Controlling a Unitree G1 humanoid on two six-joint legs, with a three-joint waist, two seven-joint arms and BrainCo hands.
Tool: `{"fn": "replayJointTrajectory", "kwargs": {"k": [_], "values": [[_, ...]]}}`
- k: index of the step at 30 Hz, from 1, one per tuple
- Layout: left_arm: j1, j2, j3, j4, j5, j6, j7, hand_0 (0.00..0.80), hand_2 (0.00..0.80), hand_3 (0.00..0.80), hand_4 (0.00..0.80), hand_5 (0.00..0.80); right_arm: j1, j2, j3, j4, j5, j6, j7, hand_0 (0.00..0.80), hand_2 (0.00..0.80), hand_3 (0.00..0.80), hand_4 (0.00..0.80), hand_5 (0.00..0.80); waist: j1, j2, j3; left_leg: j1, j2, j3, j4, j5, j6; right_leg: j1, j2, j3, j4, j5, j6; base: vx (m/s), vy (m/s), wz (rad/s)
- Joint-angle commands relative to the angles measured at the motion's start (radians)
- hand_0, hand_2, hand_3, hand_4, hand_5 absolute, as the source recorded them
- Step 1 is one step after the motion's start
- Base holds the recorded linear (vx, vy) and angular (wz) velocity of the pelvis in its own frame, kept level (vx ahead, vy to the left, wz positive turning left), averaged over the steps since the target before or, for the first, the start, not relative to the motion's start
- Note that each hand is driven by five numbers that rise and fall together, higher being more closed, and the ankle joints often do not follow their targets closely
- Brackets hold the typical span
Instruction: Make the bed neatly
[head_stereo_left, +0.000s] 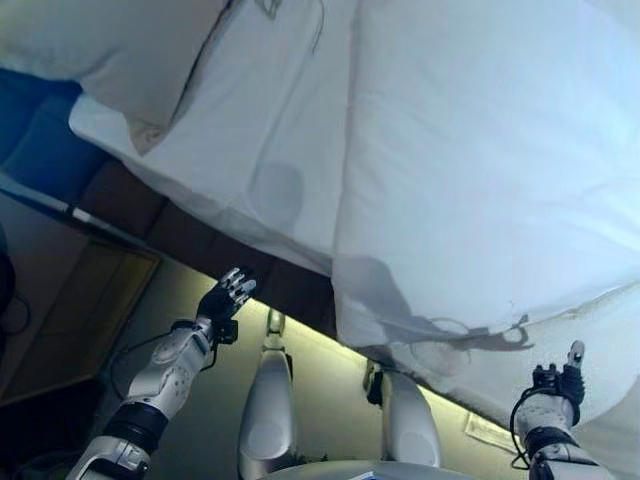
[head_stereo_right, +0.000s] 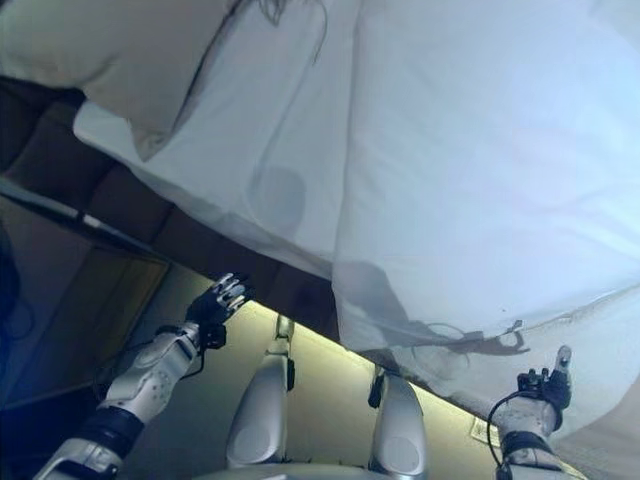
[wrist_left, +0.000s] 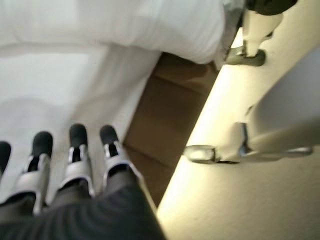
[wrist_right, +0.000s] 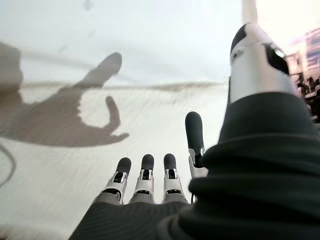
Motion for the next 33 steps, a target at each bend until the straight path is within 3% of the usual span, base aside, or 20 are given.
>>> {"fn": "replayJointTrajectory", "kwargs": {"k": [1, 6, 12, 22, 25, 29, 32, 33], "values": [[-0.042, 0.057, 0.019, -0.05, -0.021, -0.032, -0.032, 0.0, 0.0, 0.0, 0.0, 0.0, -0.008, -0.105, -0.081, 0.084, 0.072, 0.068, -0.011, 0.0, 0.0, 0.0, 0.0, 0.0, 0.031, -0.034, -0.019, -0.084, 0.045, -0.052, 0.175, -0.104, -0.033, -0.015, -0.127, 0.015, -0.18, 0.213, 0.108, -0.044, -0.095, 0.12], [-0.045, 0.088, 0.021, -0.085, -0.044, -0.035, 0.001, 0.0, 0.0, 0.0, 0.0, 0.0, -0.042, -0.189, -0.088, 0.169, 0.081, 0.148, -0.048, 0.0, 0.0, 0.0, 0.0, 0.0, 0.049, -0.029, -0.009, -0.126, 0.031, -0.058, 0.182, -0.106, -0.033, -0.077, -0.123, 0.014, -0.146, 0.201, 0.102, -0.04, -0.09, 0.06], [-0.056, 0.13, 0.034, -0.109, -0.055, -0.054, 0.002, 0.0, 0.0, 0.0, 0.0, 0.0, -0.072, -0.257, -0.093, 0.164, 0.073, 0.167, 0.036, 0.0, 0.0, 0.0, 0.0, 0.0, 0.05, -0.017, 0.003, -0.182, 0.005, -0.054, 0.178, -0.091, -0.022, -0.164, -0.131, 0.025, -0.111, 0.203, 0.102, -0.069, -0.073, 0.01], [-0.064, 0.147, 0.027, -0.134, -0.081, -0.093, -0.012, 0.0, 0.0, 0.0, 0.0, 0.0, -0.137, -0.339, -0.083, 0.185, 0.014, 0.266, -0.027, 0.0, 0.0, 0.0, 0.0, 0.0, 0.056, 0.021, 0.015, -0.269, -0.027, -0.047, 0.216, -0.089, -0.006, -0.31, -0.159, 0.065, -0.022, 0.194, 0.101, -0.03, -0.013, 0.01], [-0.067, 0.144, 0.023, -0.147, -0.074, -0.102, 0.001, 0.0, 0.0, 0.0, 0.0, 0.0, -0.142, -0.35, -0.083, 0.201, 0.048, 0.26, -0.01, 0.0, 0.0, 0.0, 0.0, 0.0, 0.055, 0.027, 0.019, -0.28, -0.032, -0.046, 0.22, -0.089, -0.003, -0.336, -0.165, 0.074, 0.0, 0.193, 0.101, 0.0, -0.013, 0.03], [-0.079, 0.161, 0.038, -0.177, -0.102, -0.111, 0.006, 0.0, 0.0, 0.0, 0.0, 0.0, -0.173, -0.367, -0.083, 0.147, 0.057, 0.222, 0.115, 0.0, 0.0, 0.0, 0.0, 0.0, 0.054, 0.037, 0.031, -0.322, -0.05, -0.052, 0.255, -0.092, 0.002, -0.395, -0.173, 0.094, 0.046, 0.19, 0.098, -0.007, -0.007, 0.02], [-0.063, 0.166, 0.071, -0.2, -0.123, -0.103, -0.011, 0.0, 0.0, 0.0, 0.0, 0.0, -0.187, -0.36, -0.076, 0.074, 0.067, 0.182, 0.171, 0.0, 0.0, 0.0, 0.0, 0.0, 0.054, 0.044, 0.032, -0.361, -0.055, -0.054, 0.328, -0.122, 0.008, -0.442, -0.186, 0.101, 0.132, 0.163, 0.087, 0.018, 0.033, 0.06], [-0.055, 0.167, 0.081, -0.204, -0.127, -0.098, -0.022, 0.0, 0.0, 0.0, 0.0, 0.0, -0.191, -0.359, -0.074, 0.062, 0.062, 0.175, 0.181, 0.0, 0.0, 0.0, 0.0, 0.0, 0.057, 0.046, 0.026, -0.362, -0.049, -0.055, 0.363, -0.165, 0.009, -0.448, -0.186, 0.106, 0.18, 0.122, 0.091, 0.097, 0.036, 0.09]]}}
